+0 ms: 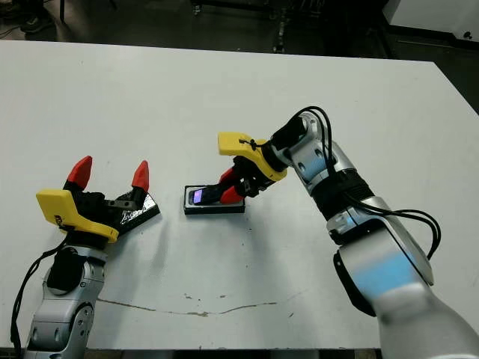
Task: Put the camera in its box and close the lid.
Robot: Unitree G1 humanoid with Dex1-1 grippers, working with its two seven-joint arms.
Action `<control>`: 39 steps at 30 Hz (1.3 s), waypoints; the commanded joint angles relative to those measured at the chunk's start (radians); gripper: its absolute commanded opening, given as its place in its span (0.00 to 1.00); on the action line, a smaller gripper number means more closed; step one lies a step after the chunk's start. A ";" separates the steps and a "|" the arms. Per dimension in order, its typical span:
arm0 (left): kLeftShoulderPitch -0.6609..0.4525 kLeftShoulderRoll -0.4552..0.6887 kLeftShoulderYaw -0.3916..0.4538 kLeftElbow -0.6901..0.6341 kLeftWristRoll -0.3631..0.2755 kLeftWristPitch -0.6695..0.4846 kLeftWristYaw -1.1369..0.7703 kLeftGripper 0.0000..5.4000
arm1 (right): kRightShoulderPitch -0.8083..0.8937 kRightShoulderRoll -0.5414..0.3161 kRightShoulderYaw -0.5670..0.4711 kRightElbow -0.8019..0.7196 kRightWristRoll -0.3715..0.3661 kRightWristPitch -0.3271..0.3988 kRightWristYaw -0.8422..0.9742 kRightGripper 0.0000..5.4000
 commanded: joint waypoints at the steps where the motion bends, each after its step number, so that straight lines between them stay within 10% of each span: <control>1: 0.008 -0.001 -0.002 0.010 0.008 -0.002 0.003 1.00 | 0.018 0.000 -0.006 -0.015 -0.004 0.011 -0.020 0.31; 28: 0.011 -0.003 -0.001 0.009 0.003 0.000 0.002 1.00 | 0.054 0.046 0.081 -0.111 -0.031 0.066 0.005 0.31; 39: 0.012 -0.002 0.000 0.006 -0.002 0.005 -0.004 1.00 | 0.062 0.015 0.093 -0.133 -0.062 -0.069 -0.025 0.64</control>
